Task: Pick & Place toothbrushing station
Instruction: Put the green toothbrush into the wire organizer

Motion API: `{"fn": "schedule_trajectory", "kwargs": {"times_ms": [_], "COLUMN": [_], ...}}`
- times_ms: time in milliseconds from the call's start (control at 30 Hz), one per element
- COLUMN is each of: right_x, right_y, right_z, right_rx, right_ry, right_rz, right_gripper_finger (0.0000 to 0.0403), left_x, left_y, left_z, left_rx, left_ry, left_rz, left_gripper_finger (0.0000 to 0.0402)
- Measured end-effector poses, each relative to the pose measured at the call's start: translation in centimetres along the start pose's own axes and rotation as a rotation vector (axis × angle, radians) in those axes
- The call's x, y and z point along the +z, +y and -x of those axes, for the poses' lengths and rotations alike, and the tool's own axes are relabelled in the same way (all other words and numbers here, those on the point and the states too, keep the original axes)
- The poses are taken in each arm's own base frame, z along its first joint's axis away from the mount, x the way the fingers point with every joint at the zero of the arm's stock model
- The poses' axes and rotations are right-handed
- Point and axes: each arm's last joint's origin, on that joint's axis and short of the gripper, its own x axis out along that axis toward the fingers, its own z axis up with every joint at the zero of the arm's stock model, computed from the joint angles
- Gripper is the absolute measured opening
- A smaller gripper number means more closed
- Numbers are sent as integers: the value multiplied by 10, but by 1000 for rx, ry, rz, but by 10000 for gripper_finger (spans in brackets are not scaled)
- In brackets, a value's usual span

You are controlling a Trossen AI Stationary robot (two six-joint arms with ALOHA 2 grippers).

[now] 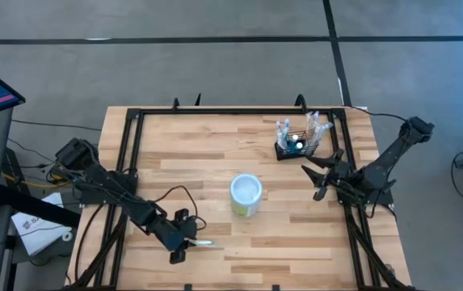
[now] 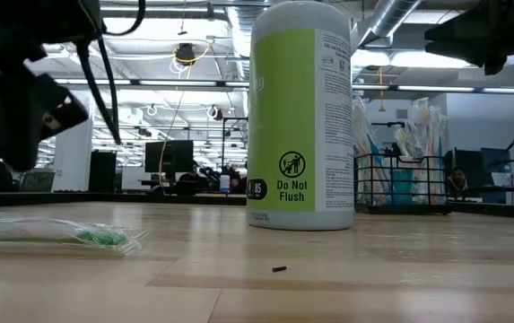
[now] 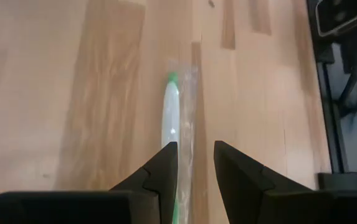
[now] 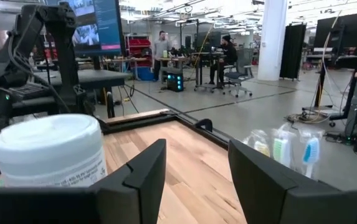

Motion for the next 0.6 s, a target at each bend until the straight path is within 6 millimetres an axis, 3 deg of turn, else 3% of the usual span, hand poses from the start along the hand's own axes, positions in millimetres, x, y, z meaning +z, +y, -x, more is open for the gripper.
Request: {"fn": "schedule_trajectory", "kwargs": {"times_ms": [300, 600], "right_x": [18, 18], "right_y": [17, 32], "right_z": [-7, -16], "right_rx": [-5, -23], "right_ry": [10, 32], "right_rz": [64, 134], "right_gripper_finger": [166, 161], "left_x": [-6, -18], "left_y": [2, 4], "left_z": [-7, -4], "left_rx": [12, 68], "left_ry": [61, 148], "left_rz": [16, 66], "left_gripper_finger": [100, 119]}}
